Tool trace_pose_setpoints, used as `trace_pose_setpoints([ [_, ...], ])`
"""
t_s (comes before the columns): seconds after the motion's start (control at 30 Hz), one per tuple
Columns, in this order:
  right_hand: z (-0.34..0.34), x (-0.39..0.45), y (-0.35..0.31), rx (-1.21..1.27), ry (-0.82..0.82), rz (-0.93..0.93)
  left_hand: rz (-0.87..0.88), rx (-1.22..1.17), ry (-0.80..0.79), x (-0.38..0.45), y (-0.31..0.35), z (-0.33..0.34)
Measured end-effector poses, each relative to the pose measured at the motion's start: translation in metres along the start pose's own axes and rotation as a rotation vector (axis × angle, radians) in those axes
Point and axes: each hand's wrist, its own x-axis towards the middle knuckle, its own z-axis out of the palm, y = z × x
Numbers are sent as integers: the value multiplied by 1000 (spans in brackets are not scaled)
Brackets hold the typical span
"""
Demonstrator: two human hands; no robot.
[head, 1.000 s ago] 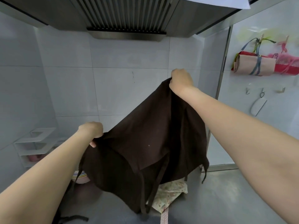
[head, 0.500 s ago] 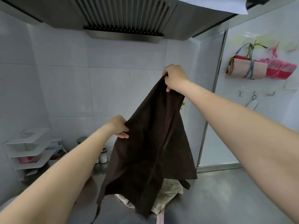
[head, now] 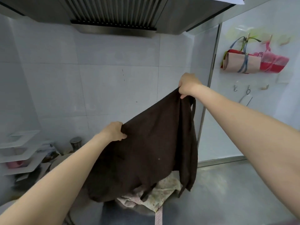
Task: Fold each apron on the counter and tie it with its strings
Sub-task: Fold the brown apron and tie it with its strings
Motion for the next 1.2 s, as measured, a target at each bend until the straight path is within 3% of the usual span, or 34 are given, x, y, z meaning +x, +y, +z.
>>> trace_pose_setpoints([
  [0.1,-10,15,4,-3,136,3,48,-243,-321,-1,23,32],
  [0.17,-13,32,5,69,312,22,126,-474,-483,-7,47,42],
  [0.23,-12,43,-3,149,493,-33,231,-616,-556,-10,67,48],
  [0.33,13,67,-30,150,534,-172,199,-678,-555,2,63,62],
  [0.47,107,105,-82,163,268,-308,-44,-631,-536,29,9,113],
  [0.63,296,85,-135,227,-471,-521,-512,-612,-521,38,-90,212],
  [0.77,379,44,-118,131,-750,-654,-708,-484,-536,28,-139,263],
  [1.0,407,-7,-20,41,-947,-461,-627,-412,-594,11,-129,274],
  [1.2,423,-92,31,-118,-921,-506,-510,-9,-581,-8,-90,283],
])
